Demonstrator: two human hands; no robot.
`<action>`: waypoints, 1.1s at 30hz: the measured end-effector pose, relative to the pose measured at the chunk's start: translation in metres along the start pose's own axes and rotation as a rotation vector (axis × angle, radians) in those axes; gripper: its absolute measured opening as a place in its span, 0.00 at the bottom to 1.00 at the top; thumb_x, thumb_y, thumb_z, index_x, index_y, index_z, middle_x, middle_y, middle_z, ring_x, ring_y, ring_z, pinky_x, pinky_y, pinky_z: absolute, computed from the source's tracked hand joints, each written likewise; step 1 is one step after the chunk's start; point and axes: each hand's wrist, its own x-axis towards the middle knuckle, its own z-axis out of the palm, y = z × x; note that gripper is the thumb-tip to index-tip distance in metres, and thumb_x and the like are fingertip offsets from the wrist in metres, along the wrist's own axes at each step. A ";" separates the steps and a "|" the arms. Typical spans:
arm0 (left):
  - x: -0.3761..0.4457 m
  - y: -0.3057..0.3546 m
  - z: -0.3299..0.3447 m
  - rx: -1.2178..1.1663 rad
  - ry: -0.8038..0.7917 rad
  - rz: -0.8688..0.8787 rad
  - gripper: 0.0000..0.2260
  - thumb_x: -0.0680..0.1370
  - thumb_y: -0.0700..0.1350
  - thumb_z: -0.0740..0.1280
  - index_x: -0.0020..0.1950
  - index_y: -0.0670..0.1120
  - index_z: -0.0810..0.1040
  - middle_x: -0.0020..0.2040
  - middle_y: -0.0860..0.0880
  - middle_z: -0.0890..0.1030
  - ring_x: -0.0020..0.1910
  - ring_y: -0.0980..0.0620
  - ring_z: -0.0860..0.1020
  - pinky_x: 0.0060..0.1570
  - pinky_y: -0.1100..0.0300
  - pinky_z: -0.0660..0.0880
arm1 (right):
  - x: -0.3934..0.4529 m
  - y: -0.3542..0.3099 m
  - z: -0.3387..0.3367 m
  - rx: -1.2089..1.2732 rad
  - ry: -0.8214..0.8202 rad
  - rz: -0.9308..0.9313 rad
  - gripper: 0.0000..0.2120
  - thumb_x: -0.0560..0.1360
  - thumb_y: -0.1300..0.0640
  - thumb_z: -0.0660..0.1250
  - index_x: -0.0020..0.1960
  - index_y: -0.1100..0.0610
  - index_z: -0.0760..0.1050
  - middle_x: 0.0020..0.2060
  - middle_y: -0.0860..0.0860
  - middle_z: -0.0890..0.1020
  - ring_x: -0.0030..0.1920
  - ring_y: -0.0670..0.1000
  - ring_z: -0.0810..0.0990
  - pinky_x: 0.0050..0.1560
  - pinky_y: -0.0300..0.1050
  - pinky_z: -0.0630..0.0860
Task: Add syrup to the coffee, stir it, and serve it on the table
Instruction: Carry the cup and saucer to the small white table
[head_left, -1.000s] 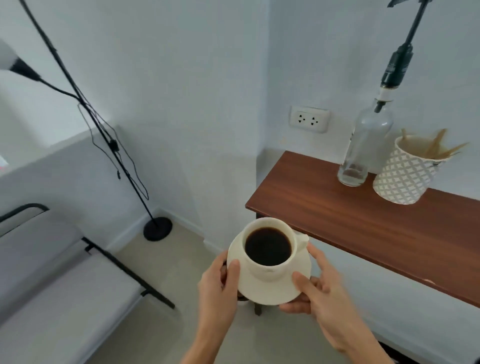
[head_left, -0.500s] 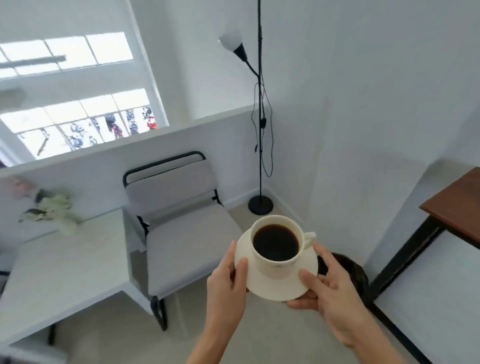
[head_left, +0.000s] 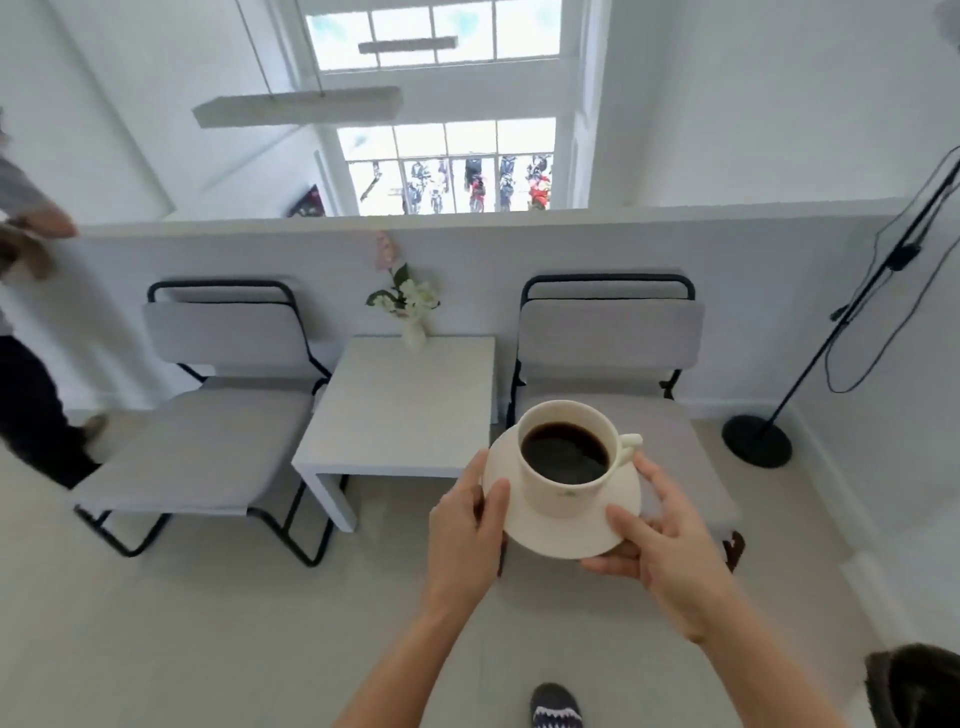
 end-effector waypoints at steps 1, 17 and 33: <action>0.009 -0.007 -0.013 -0.003 0.034 -0.013 0.20 0.83 0.45 0.62 0.59 0.74 0.72 0.48 0.60 0.85 0.49 0.57 0.82 0.51 0.52 0.81 | 0.016 0.000 0.015 -0.016 -0.040 0.010 0.32 0.80 0.68 0.62 0.75 0.42 0.60 0.40 0.61 0.87 0.36 0.59 0.87 0.32 0.51 0.85; 0.209 -0.083 -0.138 -0.071 0.322 -0.193 0.16 0.83 0.43 0.62 0.66 0.62 0.67 0.44 0.41 0.83 0.43 0.58 0.79 0.41 0.71 0.76 | 0.271 -0.025 0.188 -0.140 -0.332 0.084 0.31 0.81 0.68 0.62 0.76 0.43 0.60 0.46 0.65 0.86 0.44 0.65 0.87 0.36 0.54 0.85; 0.402 -0.241 -0.251 0.047 0.080 -0.271 0.17 0.83 0.49 0.61 0.72 0.52 0.69 0.42 0.45 0.84 0.43 0.50 0.82 0.43 0.60 0.79 | 0.448 0.046 0.324 -0.133 -0.106 0.145 0.30 0.81 0.67 0.62 0.76 0.43 0.60 0.45 0.65 0.84 0.39 0.62 0.87 0.39 0.56 0.85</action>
